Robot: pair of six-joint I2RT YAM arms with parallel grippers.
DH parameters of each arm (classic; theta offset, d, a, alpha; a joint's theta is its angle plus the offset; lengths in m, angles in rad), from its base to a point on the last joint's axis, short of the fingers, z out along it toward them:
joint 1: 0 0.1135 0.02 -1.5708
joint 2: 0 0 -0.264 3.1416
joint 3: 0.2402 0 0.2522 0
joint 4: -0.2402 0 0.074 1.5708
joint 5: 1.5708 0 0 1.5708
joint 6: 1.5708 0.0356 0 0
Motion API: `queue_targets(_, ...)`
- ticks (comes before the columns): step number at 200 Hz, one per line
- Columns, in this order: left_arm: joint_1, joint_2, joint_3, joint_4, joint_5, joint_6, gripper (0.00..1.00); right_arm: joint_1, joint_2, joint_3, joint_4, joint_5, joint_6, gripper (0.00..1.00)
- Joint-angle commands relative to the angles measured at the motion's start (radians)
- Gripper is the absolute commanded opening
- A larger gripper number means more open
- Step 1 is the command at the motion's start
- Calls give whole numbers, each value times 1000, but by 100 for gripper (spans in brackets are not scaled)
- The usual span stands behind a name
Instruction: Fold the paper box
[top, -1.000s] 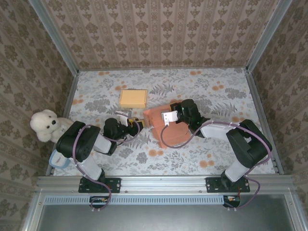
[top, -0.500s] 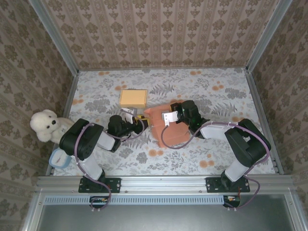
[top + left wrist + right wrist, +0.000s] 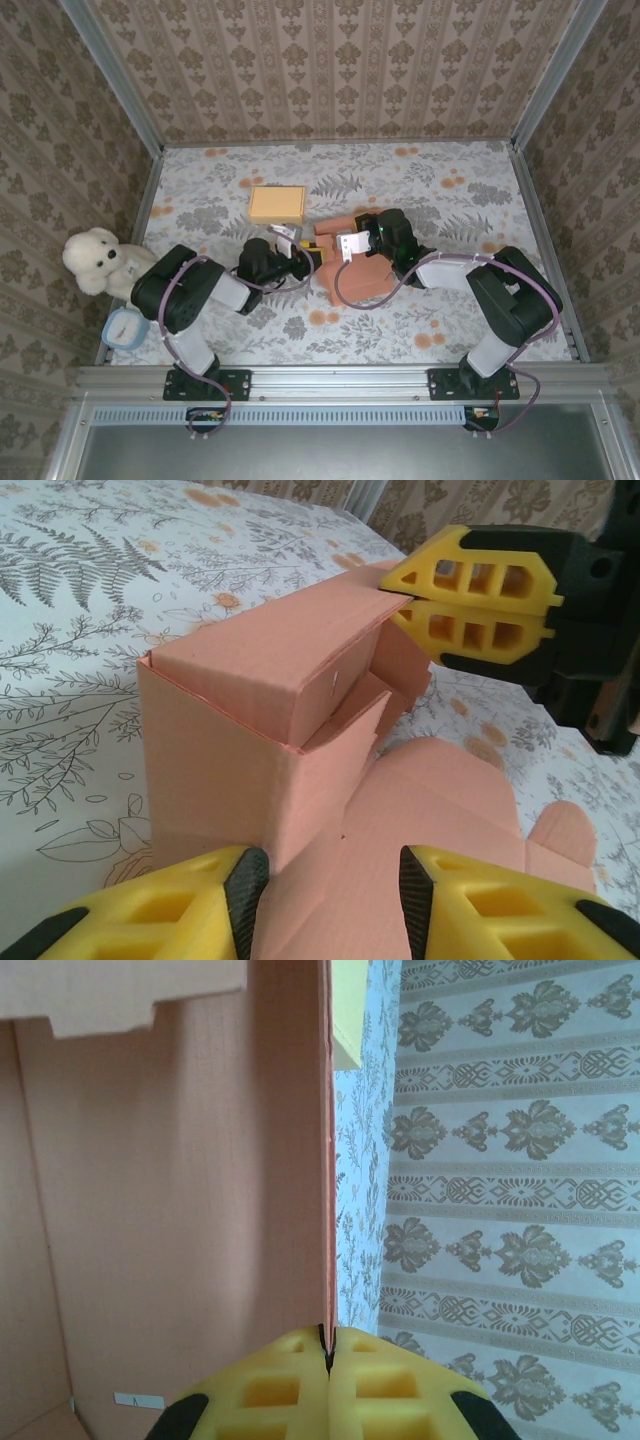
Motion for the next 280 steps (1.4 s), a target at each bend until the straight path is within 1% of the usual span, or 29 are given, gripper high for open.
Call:
queue_targets(1, -28, 13, 35, -70, -115, 46, 47, 7, 19, -25, -7, -2, 20, 0)
queue_targets(23, -45, 7, 46, -110, -204, 64, 50, 7, 19, -26, -9, -1, 21, 0)
queue_targets(64, -84, -1, 60, -133, -334, 94, 50, 6, 21, -28, -7, -4, 28, 0)
queue_targets(97, -143, 26, 99, -158, -409, 132, 50, 7, 34, -32, 2, -2, 34, 0)
queue_targets(128, -162, 40, 122, -173, -476, 143, 48, 6, 40, -40, 15, 1, 36, 0)
queue_targets(152, -172, 53, 147, -199, -561, 146, 45, 6, 39, -42, 16, -2, 42, 0)
queue_targets(196, -193, 93, 194, -200, -625, 170, 44, 6, 62, -45, 22, 4, 32, 0)
queue_targets(245, -210, 133, 228, -219, -758, 189, 39, 7, 74, -46, 33, 13, 26, 0)
queue_targets(280, -212, 128, 219, -261, -899, 184, 30, 4, 74, -42, 26, 24, 32, 0)
